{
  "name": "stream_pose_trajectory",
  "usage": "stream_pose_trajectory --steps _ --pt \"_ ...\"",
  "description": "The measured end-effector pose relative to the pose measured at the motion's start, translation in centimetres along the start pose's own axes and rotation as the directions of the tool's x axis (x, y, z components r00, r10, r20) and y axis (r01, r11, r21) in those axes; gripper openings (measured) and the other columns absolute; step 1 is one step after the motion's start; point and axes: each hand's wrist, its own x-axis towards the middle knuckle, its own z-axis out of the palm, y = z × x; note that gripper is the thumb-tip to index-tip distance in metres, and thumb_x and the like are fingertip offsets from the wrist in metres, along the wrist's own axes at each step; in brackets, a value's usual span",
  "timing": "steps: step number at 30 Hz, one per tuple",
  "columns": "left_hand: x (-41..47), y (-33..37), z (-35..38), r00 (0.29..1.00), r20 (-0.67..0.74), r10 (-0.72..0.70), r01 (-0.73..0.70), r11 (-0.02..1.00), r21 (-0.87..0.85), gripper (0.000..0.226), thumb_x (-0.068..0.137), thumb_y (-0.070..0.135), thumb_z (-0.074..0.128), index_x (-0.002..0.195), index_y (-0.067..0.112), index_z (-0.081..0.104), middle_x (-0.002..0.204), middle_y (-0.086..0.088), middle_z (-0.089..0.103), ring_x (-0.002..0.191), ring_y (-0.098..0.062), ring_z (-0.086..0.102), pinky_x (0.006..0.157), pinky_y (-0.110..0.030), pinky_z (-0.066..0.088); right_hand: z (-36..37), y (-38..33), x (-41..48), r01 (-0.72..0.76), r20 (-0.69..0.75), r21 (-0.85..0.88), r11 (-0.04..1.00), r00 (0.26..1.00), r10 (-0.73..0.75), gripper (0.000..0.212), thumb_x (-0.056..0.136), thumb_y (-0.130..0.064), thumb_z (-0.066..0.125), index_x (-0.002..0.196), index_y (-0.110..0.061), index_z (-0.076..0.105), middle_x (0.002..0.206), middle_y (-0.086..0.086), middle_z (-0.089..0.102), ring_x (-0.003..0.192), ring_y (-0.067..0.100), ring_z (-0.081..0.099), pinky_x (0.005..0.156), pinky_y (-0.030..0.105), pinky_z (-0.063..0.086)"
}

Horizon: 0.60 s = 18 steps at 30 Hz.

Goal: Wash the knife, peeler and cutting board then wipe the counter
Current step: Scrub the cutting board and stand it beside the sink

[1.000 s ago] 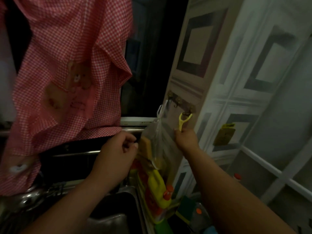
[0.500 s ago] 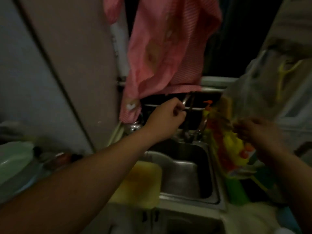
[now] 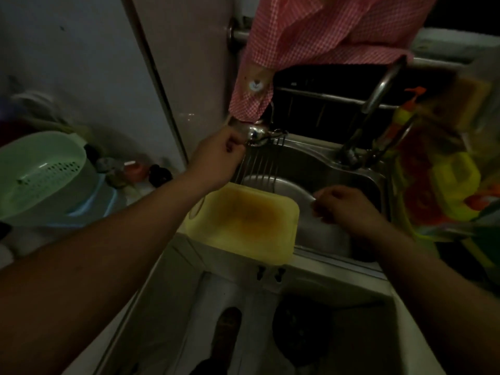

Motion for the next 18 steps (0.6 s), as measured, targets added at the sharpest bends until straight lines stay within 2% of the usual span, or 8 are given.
stream_pose_trajectory --steps 2,4,7,10,12,15,16,18 --pt "0.7 -3.3 0.3 0.999 0.036 -0.04 0.038 0.998 0.05 0.021 0.099 0.029 0.059 0.118 0.024 0.063 0.099 0.0 0.068 0.086 -0.019 0.066 0.079 -0.038 0.056 1.9 0.5 1.6 -0.058 0.024 -0.058 0.997 0.998 0.059 0.01 0.099 -0.022 0.063 0.1 -0.02 0.073 0.097 0.008 0.076 0.095 0.026 0.072 0.091 0.048 0.06" --pt "0.9 -7.0 1.0 0.987 0.112 -0.113 0.092 0.981 0.172 0.035 0.099 0.033 0.06 0.132 0.021 0.057 0.118 -0.006 0.063 0.101 -0.024 0.064 0.087 -0.041 0.056 3.8 1.6 3.6 -0.125 0.008 -0.107 0.986 0.992 0.127 0.013 0.099 -0.025 0.063 0.103 -0.017 0.073 0.097 0.008 0.073 0.095 0.027 0.07 0.091 0.049 0.058" --pt "0.5 -12.4 2.5 0.907 0.219 -0.359 0.238 0.868 0.436 0.063 0.096 0.043 0.062 0.149 0.016 0.041 0.142 -0.017 0.05 0.126 -0.036 0.053 0.099 -0.049 0.051 6.6 4.7 6.4 -0.248 0.01 -0.284 0.926 0.965 0.262 0.028 0.1 -0.036 0.063 0.113 -0.012 0.071 0.1 0.006 0.069 0.089 0.023 0.066 0.088 0.047 0.057" --pt "-0.3 -15.6 4.0 0.777 0.258 -0.574 0.349 0.734 0.582 0.08 0.096 0.049 0.059 0.159 0.014 0.023 0.159 -0.017 0.034 0.139 -0.039 0.042 0.11 -0.051 0.042 9.1 6.8 8.0 -0.463 0.088 -0.163 0.871 0.873 0.48 0.043 0.099 -0.038 0.066 0.126 -0.005 0.061 0.115 0.012 0.065 0.103 0.03 0.065 0.098 0.05 0.056" --pt "-0.6 -16.3 4.8 0.779 0.239 -0.58 0.35 0.718 0.602 0.082 0.096 0.049 0.058 0.16 0.014 0.02 0.161 -0.018 0.028 0.143 -0.04 0.035 0.114 -0.051 0.037 10.2 7.1 8.6 -0.515 0.101 -0.087 0.853 0.847 0.522 0.043 0.101 -0.034 0.063 0.13 -0.003 0.057 0.122 0.017 0.063 0.109 0.037 0.064 0.098 0.055 0.056" --pt "-0.2 -17.1 5.2 0.789 0.207 -0.579 0.393 0.734 0.554 0.082 0.095 0.051 0.058 0.159 0.015 0.022 0.158 -0.018 0.03 0.14 -0.041 0.036 0.112 -0.052 0.039 10.6 7.2 9.4 -0.536 0.035 -0.008 0.844 0.843 0.536 0.04 0.104 -0.034 0.056 0.132 -0.006 0.055 0.123 0.019 0.061 0.107 0.038 0.063 0.091 0.052 0.057" --pt "0.0 -17.4 5.2 0.784 0.201 -0.587 0.411 0.735 0.54 0.081 0.094 0.051 0.058 0.158 0.015 0.025 0.156 -0.018 0.033 0.138 -0.04 0.039 0.11 -0.052 0.041 10.4 7.0 9.5 -0.538 0.016 0.051 0.842 0.843 0.538 0.035 0.105 -0.034 0.054 0.129 -0.008 0.057 0.121 0.02 0.062 0.104 0.037 0.063 0.088 0.05 0.057" --pt "-0.1 -17.7 5.1 0.786 0.179 -0.591 0.435 0.736 0.518 0.076 0.092 0.051 0.059 0.153 0.016 0.032 0.15 -0.016 0.04 0.132 -0.039 0.045 0.106 -0.053 0.044 9.5 6.2 9.5 -0.512 -0.058 0.153 0.845 0.849 0.525 0.022 0.105 -0.034 0.053 0.109 -0.015 0.063 0.108 0.021 0.065 0.091 0.032 0.062 0.082 0.048 0.055"
